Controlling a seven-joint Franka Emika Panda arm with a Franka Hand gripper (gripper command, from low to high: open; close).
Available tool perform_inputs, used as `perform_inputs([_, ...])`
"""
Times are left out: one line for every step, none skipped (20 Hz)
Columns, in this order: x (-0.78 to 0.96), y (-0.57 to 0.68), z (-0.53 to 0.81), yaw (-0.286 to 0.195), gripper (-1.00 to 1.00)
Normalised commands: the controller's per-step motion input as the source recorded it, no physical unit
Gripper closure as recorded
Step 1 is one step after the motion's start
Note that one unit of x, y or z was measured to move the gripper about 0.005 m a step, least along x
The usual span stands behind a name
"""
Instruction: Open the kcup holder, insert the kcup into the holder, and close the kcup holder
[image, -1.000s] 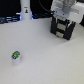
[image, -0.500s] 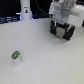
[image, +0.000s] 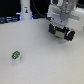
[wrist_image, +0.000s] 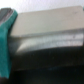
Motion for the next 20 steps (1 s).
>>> perform_inputs([0.89,-0.27,0.24,-0.052,1.00])
perform_inputs([0.89,-0.27,0.24,-0.052,1.00])
perform_inputs([0.88,-0.29,0.24,-0.057,1.00])
perform_inputs([0.88,-0.29,0.24,-0.059,1.00])
perform_inputs([0.88,-0.29,0.24,-0.059,1.00])
perform_inputs([0.88,-0.30,0.23,-0.061,1.00])
perform_inputs([0.87,-0.32,0.22,-0.066,1.00])
perform_inputs([0.87,-0.33,0.22,-0.071,1.00])
perform_inputs([0.86,-0.34,0.21,-0.072,1.00])
perform_inputs([0.86,-0.35,0.20,-0.074,1.00])
perform_inputs([0.86,-0.35,0.20,-0.075,1.00])
perform_inputs([0.87,-0.36,0.19,-0.075,1.00])
perform_inputs([0.87,-0.37,0.19,-0.078,1.00])
perform_inputs([0.85,-0.38,0.19,-0.083,1.00])
perform_inputs([0.85,-0.38,0.19,-0.084,1.00])
perform_inputs([0.85,-0.39,0.18,-0.084,1.00])
perform_inputs([0.85,-0.39,0.19,-0.080,1.00])
perform_inputs([0.82,-0.25,0.17,-0.078,-1.00])
perform_inputs([0.75,-0.14,0.14,-0.063,-1.00])
perform_inputs([0.64,-0.05,0.15,-0.058,-1.00])
